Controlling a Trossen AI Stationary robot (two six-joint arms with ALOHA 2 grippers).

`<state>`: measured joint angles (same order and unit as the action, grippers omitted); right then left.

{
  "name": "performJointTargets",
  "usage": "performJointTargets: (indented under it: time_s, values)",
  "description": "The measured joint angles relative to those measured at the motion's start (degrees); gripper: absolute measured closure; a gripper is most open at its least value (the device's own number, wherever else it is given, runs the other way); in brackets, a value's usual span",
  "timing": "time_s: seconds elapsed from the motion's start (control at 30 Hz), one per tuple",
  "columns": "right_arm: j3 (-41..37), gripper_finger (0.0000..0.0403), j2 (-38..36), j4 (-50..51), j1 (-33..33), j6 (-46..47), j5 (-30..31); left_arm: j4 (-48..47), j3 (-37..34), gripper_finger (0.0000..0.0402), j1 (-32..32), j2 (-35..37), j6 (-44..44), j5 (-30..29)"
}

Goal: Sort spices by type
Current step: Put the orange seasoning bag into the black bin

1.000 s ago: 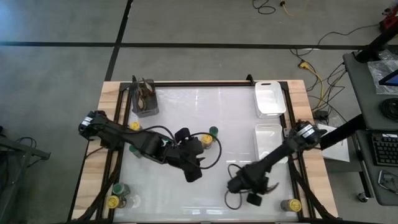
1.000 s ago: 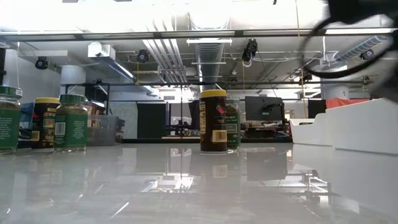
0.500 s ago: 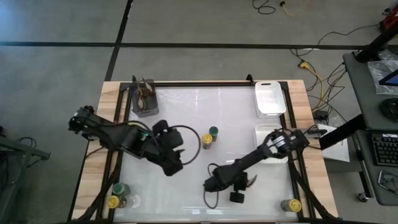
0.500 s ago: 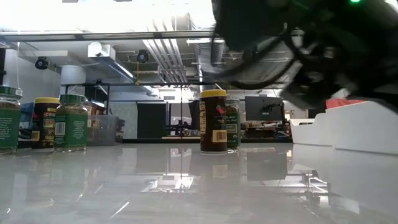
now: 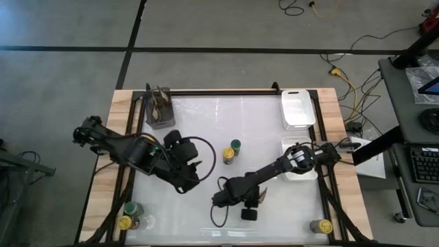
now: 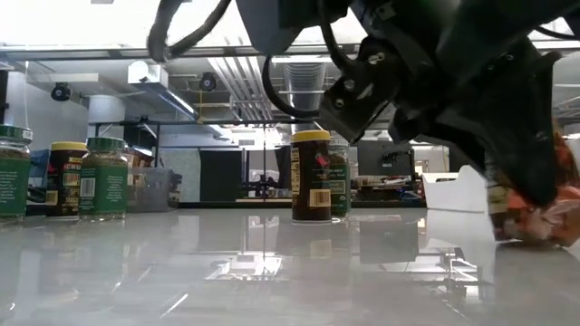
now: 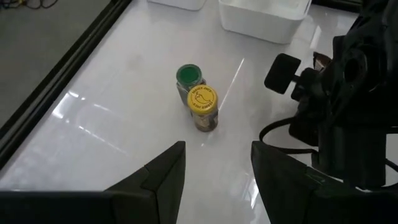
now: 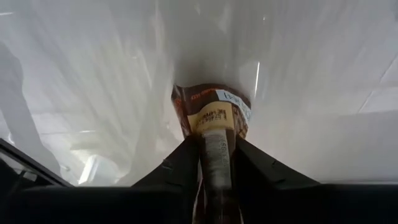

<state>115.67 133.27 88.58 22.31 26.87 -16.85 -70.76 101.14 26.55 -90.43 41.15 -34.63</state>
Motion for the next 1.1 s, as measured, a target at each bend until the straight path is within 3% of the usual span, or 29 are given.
performJointTargets:
  time_s: [0.3,0.63,0.83,1.1]
  values:
    - [1.3,0.0254,0.0,0.3,0.0,0.4,2.5,0.7,0.0,0.0235,0.0,-0.4,0.1,0.0]
    - [11.1,0.019,-0.2,0.6,0.0,2.1,4.4,0.1,0.0,0.0235,0.0,-0.4,-0.1,0.0]
    - [17.1,0.016,-2.0,1.3,0.2,2.7,12.1,-3.3,0.0,0.0235,0.4,-0.1,0.8,0.7]
    - [18.2,0.0132,-11.3,1.5,2.1,2.2,19.5,-5.2,-0.8,0.0235,2.7,2.4,3.6,-0.1]
